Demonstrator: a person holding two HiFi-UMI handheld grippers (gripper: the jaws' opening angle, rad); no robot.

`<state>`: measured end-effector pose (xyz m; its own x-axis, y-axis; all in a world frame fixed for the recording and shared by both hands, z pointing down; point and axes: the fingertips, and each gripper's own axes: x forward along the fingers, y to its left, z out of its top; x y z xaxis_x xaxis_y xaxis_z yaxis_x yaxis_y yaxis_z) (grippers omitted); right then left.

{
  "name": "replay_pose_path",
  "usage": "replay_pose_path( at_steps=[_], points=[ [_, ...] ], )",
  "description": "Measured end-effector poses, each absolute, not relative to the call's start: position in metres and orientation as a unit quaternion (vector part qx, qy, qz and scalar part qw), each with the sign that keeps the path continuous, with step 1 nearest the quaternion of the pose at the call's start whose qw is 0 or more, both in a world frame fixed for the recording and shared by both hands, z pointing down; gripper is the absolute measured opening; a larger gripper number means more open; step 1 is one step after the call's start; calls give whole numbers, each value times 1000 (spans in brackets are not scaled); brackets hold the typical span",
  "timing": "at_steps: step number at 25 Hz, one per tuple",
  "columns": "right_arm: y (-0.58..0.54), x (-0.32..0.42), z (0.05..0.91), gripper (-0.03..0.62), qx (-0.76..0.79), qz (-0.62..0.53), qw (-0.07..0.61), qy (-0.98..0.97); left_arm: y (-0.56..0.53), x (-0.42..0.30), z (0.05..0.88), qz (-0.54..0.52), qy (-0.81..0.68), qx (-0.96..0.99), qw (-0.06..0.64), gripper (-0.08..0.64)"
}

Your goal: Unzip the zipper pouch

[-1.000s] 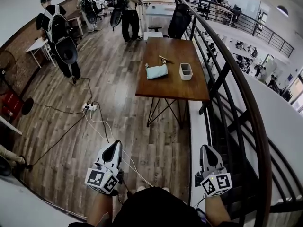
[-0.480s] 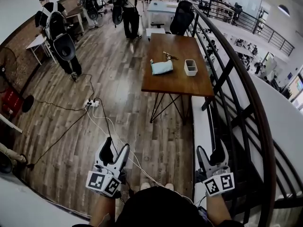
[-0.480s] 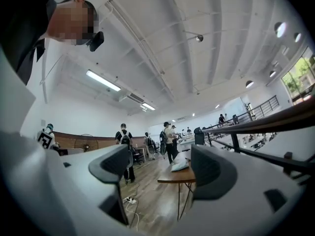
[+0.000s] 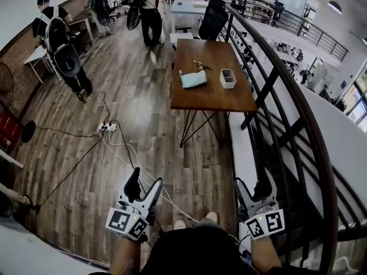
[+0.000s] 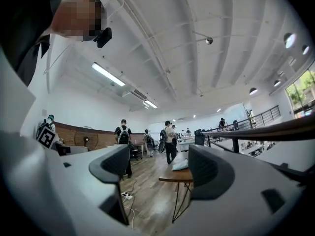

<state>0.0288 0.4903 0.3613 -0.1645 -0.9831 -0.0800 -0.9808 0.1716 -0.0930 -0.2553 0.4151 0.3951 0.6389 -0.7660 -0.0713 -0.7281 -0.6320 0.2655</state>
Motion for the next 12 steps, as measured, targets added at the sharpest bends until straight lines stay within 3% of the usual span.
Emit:
replay_pose_path(
  at_steps=[12],
  points=[
    [455, 38, 356, 354, -637, 1, 58, 769, 385, -240, 389, -72, -417, 902, 83, 337]
  ],
)
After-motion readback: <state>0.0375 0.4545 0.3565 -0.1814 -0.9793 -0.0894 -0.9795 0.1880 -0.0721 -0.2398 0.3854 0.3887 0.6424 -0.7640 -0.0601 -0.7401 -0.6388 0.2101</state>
